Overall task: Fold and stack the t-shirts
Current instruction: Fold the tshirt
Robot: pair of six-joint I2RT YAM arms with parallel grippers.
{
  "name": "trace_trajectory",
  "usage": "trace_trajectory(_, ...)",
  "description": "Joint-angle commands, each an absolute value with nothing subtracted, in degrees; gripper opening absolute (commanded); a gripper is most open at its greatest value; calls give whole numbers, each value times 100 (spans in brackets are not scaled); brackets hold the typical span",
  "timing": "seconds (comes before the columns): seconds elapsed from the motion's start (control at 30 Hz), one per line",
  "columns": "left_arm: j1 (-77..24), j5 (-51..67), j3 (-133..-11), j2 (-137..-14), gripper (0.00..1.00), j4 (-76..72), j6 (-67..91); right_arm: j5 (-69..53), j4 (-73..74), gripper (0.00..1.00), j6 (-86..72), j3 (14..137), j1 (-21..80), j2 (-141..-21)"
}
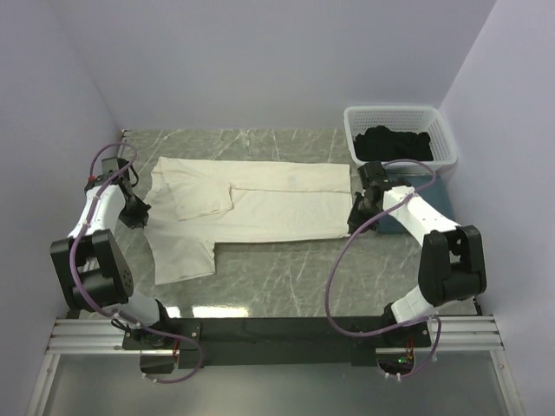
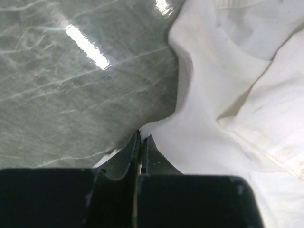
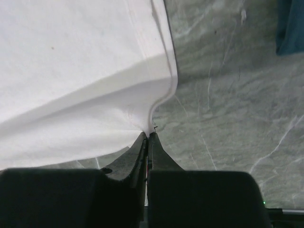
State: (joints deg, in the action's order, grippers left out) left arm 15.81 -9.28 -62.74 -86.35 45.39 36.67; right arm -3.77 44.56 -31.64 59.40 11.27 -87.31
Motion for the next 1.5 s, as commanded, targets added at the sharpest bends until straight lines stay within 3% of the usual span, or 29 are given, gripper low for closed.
trace_trajectory(0.0,1626,-827,-6810,-8981,1,4605,3525,-422,4649,0,-2909,6423,941,-9017)
trace_trajectory(0.4,1608,-176,-7971,-10028,1,4606,3542,-255,4693,0,-2909,7725,853,-10002)
trace_trajectory(0.67,1503,-44,-8490,-10520,1,4614,3533,-9,4492,0,-2944,7770,668,-10248)
trace_trajectory(1.47,1292,-229,-8657,-10890,1,4026,3735,281,4078,0,-2856,8314,527,-10846)
